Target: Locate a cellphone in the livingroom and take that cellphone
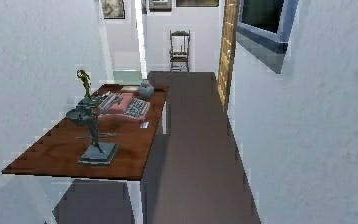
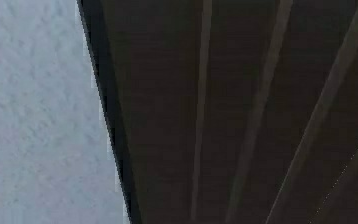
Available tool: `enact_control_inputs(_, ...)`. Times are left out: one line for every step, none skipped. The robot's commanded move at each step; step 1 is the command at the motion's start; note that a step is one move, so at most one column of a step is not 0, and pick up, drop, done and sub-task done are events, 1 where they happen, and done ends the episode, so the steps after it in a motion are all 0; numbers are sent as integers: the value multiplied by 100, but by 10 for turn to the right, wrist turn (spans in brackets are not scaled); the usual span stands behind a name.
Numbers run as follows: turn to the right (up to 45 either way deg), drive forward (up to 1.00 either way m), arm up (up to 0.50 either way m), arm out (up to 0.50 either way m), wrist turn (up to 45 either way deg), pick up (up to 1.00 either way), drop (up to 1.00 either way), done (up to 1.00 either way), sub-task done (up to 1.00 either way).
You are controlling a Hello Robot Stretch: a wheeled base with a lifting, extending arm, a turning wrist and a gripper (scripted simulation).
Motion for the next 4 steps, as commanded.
enact_control_inputs(0, 20, 0, 0, 0, 0, 0, 0, 0)
enact_control_inputs(-60, 0, 0, 0, 0, 0, 0, 0, 0)
enact_control_inputs(0, 55, 0, 0, 0, 0, 0, 0, 0)
enact_control_inputs(270, 0, 0, 0, 0, 0, 0, 0, 0)
